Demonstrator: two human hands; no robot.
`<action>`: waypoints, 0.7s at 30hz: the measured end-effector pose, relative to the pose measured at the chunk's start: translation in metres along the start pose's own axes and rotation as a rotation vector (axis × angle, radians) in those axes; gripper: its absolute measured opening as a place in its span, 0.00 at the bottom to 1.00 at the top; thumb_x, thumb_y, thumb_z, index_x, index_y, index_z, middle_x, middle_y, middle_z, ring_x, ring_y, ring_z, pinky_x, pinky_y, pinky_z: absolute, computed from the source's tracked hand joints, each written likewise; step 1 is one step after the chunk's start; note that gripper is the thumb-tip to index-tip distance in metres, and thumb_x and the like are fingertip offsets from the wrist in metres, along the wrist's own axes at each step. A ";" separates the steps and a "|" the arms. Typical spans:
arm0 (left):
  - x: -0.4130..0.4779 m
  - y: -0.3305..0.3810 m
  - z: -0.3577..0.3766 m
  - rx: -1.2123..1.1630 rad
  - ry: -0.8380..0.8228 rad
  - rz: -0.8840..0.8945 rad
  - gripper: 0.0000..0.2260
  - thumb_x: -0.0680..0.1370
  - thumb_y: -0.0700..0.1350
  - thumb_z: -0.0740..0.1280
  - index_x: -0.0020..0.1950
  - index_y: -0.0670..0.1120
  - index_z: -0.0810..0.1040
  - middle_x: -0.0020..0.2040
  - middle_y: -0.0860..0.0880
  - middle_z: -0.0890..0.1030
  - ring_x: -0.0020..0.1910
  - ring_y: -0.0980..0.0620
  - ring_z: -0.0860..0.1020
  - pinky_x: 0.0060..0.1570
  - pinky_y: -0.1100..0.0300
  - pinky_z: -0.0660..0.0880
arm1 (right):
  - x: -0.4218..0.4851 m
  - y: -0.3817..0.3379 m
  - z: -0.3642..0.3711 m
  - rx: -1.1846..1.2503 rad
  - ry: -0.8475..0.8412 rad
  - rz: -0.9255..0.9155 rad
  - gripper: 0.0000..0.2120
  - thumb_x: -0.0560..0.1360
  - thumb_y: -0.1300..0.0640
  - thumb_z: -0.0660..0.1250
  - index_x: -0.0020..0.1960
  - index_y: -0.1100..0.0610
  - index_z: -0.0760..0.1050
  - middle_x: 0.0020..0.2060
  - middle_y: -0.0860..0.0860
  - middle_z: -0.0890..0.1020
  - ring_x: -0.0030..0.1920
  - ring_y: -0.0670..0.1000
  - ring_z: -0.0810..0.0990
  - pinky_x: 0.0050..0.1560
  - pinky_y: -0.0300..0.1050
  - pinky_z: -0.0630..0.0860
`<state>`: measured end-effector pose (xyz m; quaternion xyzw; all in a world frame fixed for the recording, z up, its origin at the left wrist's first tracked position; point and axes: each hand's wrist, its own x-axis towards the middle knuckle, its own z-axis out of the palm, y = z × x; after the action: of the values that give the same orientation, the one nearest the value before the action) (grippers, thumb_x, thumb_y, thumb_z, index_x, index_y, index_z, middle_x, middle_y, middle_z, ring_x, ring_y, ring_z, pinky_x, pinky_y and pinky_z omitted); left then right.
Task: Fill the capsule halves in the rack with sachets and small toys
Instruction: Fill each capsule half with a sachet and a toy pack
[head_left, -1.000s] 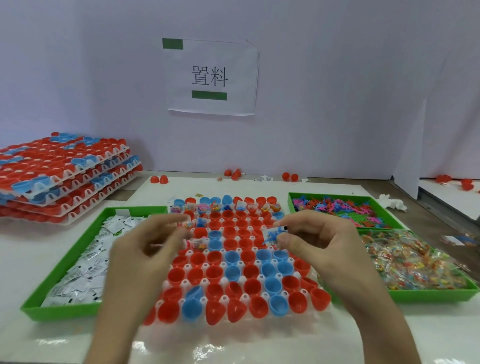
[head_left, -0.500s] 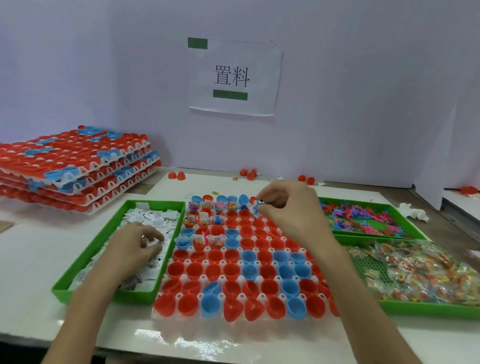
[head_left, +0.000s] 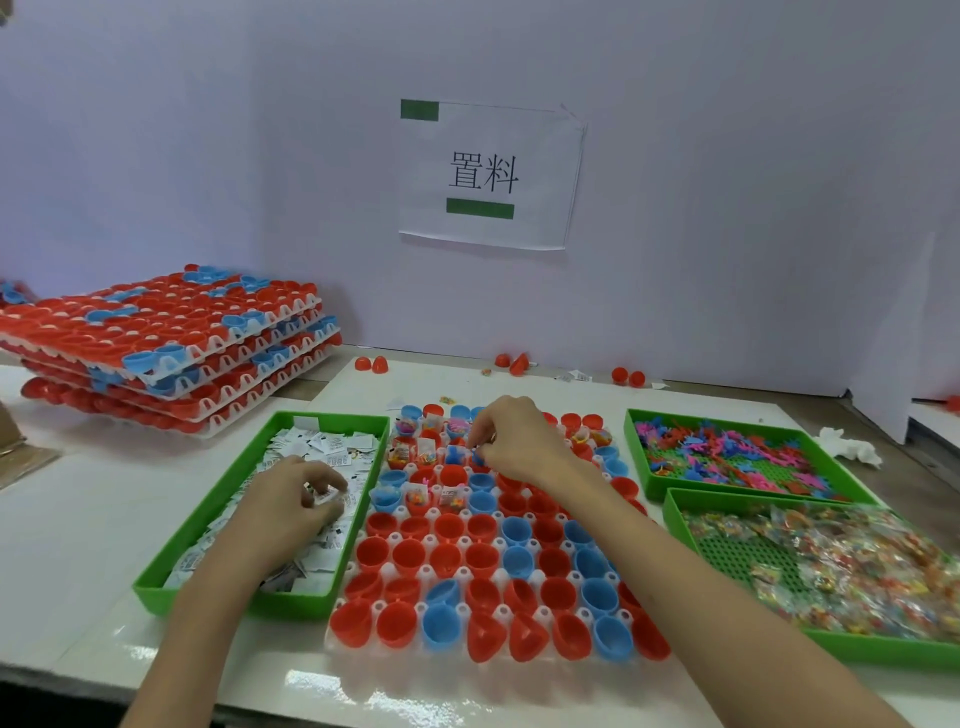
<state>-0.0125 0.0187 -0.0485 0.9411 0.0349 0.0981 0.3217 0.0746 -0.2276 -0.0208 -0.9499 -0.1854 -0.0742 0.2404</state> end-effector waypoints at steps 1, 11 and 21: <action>0.001 -0.001 0.001 -0.001 0.004 0.001 0.07 0.75 0.42 0.74 0.52 0.51 0.83 0.46 0.52 0.76 0.42 0.55 0.76 0.40 0.60 0.72 | 0.000 0.000 0.003 0.001 -0.003 0.003 0.11 0.73 0.70 0.71 0.51 0.58 0.86 0.50 0.52 0.85 0.40 0.43 0.79 0.40 0.30 0.73; 0.001 -0.002 0.003 -0.013 0.027 0.025 0.08 0.75 0.41 0.74 0.43 0.53 0.79 0.44 0.51 0.76 0.39 0.55 0.74 0.35 0.62 0.68 | -0.011 0.014 -0.019 0.056 0.053 0.001 0.14 0.75 0.62 0.68 0.58 0.51 0.81 0.53 0.48 0.83 0.49 0.46 0.80 0.57 0.46 0.79; -0.003 0.000 0.001 -0.061 0.130 0.060 0.08 0.73 0.40 0.76 0.38 0.49 0.79 0.37 0.52 0.81 0.36 0.51 0.76 0.33 0.61 0.69 | -0.054 0.142 -0.097 -0.224 -0.092 0.482 0.07 0.76 0.59 0.70 0.51 0.57 0.85 0.53 0.52 0.85 0.51 0.51 0.82 0.53 0.47 0.79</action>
<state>-0.0151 0.0179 -0.0498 0.9232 0.0243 0.1698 0.3440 0.0748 -0.4077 -0.0095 -0.9897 0.0447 0.0083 0.1356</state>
